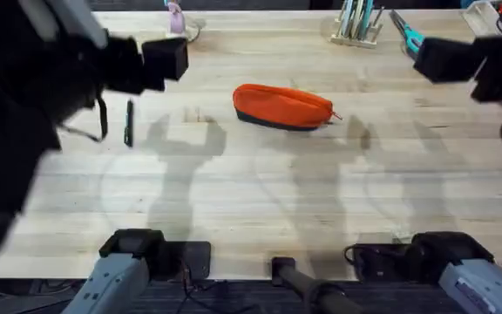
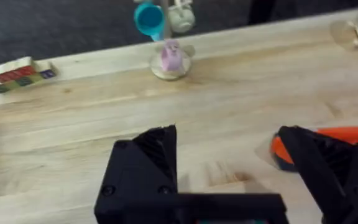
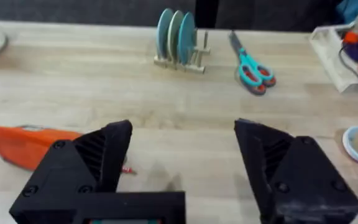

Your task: Unzip the bag, pick up the pens from the table one at a time and place them inside, then zip the bag closed.

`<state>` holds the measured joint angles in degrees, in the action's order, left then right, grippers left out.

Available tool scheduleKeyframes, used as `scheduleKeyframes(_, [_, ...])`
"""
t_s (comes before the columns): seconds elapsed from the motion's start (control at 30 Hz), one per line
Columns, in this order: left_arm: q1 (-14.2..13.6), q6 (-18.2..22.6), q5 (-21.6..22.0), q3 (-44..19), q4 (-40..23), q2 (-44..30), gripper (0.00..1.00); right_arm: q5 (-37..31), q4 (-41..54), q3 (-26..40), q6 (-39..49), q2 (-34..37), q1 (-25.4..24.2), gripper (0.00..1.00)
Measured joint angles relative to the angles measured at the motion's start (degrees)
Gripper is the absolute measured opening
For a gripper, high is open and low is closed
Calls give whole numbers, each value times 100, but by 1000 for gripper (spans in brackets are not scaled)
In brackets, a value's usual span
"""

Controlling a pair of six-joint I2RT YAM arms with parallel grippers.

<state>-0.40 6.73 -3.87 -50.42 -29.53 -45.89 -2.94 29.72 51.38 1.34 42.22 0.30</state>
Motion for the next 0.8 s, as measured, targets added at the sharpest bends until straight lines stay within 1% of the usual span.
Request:
scheduleKeyframes(0.1, [0, 106, -239, -688, -499, -586, 993, 111, 712, 795, 0, 673, 0, 996])
scheduleKeyframes(0.2, [0, 261, -485, -1312, -829, -1063, 993, 248, 1306, 1481, 0, 1239, 0, 996])
scheduleKeyframes(0.27, [2, 485, -721, -1652, -974, -1321, 993, 369, 1616, 1895, -1, 1580, 0, 996])
scheduleKeyframes(0.33, [0, 847, -1023, -1913, -1127, -1537, 993, 508, 1877, 2230, 0, 1858, 0, 996])
scheduleKeyframes(0.43, [0, 1599, -1555, -2130, -1333, -1775, 993, 719, 2026, 2515, 0, 2129, 0, 996])
scheduleKeyframes(0.57, [0, 2863, -2262, -2161, -1700, -1928, 993, 897, 2056, 2579, -2, 2213, 0, 996])
scheduleKeyframes(0.67, [0, 3763, -2659, -2161, -1901, -1969, 992, 962, 2063, 2579, -2, 2213, 0, 996])
scheduleKeyframes(0.73, [0, 4217, -2849, -2159, -1933, -1974, 993, 988, 2079, 2579, -2, 2214, 0, 996])
scheduleKeyframes(0.8, [0, 4578, -3009, -2161, -1929, -1974, 993, 1001, 2095, 2579, 0, 2213, 0, 997])
